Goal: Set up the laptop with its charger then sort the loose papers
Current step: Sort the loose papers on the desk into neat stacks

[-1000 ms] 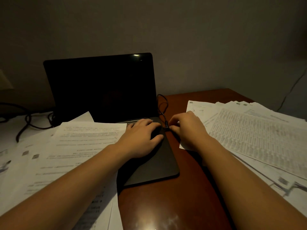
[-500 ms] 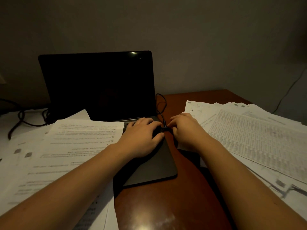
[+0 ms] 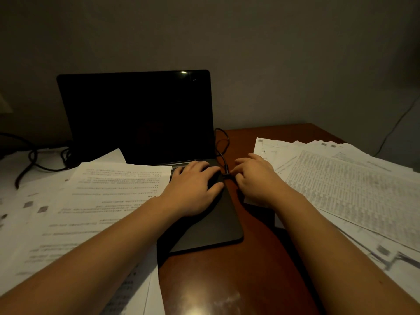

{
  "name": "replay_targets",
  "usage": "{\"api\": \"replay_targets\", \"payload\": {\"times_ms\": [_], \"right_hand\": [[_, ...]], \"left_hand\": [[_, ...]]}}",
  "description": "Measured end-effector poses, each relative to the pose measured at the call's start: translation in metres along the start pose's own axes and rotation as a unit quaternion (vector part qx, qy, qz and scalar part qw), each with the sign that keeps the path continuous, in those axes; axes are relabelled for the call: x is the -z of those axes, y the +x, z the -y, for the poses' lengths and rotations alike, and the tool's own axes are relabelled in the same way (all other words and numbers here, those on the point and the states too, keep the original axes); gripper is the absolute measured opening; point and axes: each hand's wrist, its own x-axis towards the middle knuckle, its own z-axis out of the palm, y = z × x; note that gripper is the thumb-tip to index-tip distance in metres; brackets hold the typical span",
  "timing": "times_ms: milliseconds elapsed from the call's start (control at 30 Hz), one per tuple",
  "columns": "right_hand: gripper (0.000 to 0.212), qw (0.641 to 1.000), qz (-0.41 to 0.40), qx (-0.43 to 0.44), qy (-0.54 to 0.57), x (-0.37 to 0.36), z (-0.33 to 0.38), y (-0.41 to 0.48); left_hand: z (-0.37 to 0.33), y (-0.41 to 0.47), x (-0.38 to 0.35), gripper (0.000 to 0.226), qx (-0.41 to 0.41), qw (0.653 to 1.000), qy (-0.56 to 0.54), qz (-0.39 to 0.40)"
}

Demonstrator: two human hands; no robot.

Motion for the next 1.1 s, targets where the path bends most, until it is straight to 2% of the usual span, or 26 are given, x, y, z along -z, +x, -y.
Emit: {"api": "replay_targets", "payload": {"times_ms": [433,633,767,900,1100], "right_hand": [[0.038,1.0,-0.018,-0.005,0.02,-0.001,-0.003,0.001],[0.037,0.996,-0.03,0.003,0.078,-0.002,-0.005,0.004],[0.024,0.987,-0.058,-0.025,0.148,-0.013,-0.005,0.011],[0.019,0.989,-0.086,-0.03,0.118,-0.015,-0.003,0.019],[0.022,0.994,-0.06,-0.034,0.082,-0.008,-0.008,0.028]], "left_hand": [[0.0,0.0,0.001,0.058,0.002,1.0,0.001,-0.001],[-0.007,0.002,0.002,0.049,-0.06,0.997,0.007,-0.048],[-0.013,0.01,0.0,0.045,-0.007,0.995,-0.052,-0.088],[-0.011,0.014,-0.003,0.051,0.022,0.995,-0.04,-0.094],[-0.027,0.033,-0.005,0.05,0.085,0.991,-0.001,-0.104]]}}
